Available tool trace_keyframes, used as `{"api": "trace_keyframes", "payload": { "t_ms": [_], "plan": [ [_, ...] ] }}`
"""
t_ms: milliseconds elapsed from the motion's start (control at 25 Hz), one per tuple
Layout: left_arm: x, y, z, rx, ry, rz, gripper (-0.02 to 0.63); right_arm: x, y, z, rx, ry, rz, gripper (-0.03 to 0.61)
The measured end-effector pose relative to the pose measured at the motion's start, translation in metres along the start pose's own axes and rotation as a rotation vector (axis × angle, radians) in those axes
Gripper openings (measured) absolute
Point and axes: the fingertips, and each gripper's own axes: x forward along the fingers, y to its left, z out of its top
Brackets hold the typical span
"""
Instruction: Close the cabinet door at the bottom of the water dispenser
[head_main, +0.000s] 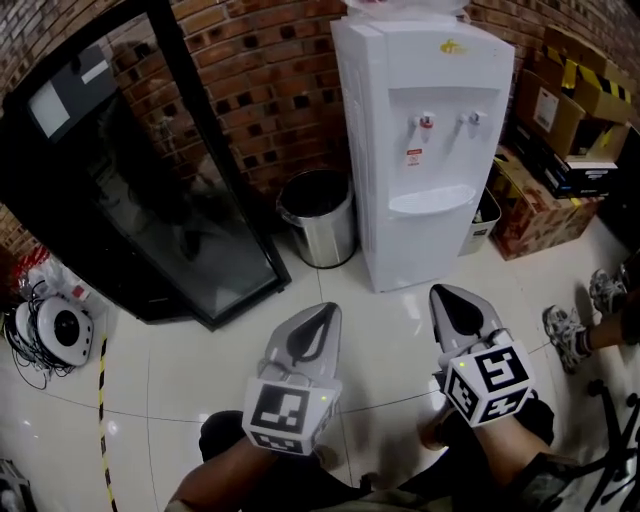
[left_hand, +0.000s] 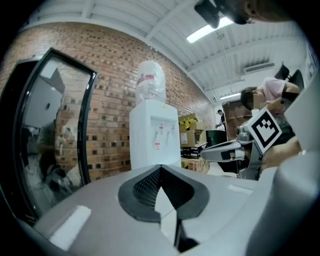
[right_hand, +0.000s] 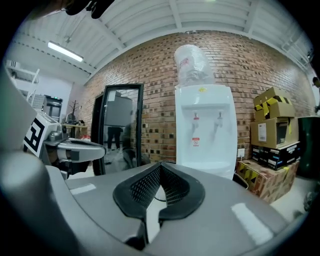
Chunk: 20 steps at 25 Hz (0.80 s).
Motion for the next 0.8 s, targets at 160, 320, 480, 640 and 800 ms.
{"api": "trace_keyframes", "payload": {
  "t_ms": [160, 320, 480, 640, 800],
  "plan": [
    [0.002, -0.001, 0.013, 0.009, -0.027, -0.011, 0.0, 0.004, 0.014, 0.012, -0.011, -0.022, 0.029, 0.0],
    [0.001, 0.012, -0.016, -0.119, 0.005, 0.009, 0.0, 0.006, 0.028, -0.007, -0.047, 0.022, 0.041, 0.0],
    [-0.003, -0.004, 0.006, -0.103, -0.049, -0.047, 0.0, -0.005, 0.028, -0.014, -0.048, 0.039, 0.029, 0.0],
    [0.001, -0.018, -0.006, -0.091, -0.025, -0.078, 0.0, -0.007, 0.023, -0.015, -0.053, 0.034, 0.018, 0.0],
    [0.002, -0.019, -0.019, -0.092, 0.005, -0.058, 0.0, -0.009, 0.018, -0.019, -0.039, 0.044, 0.012, 0.0]
  ]
}}
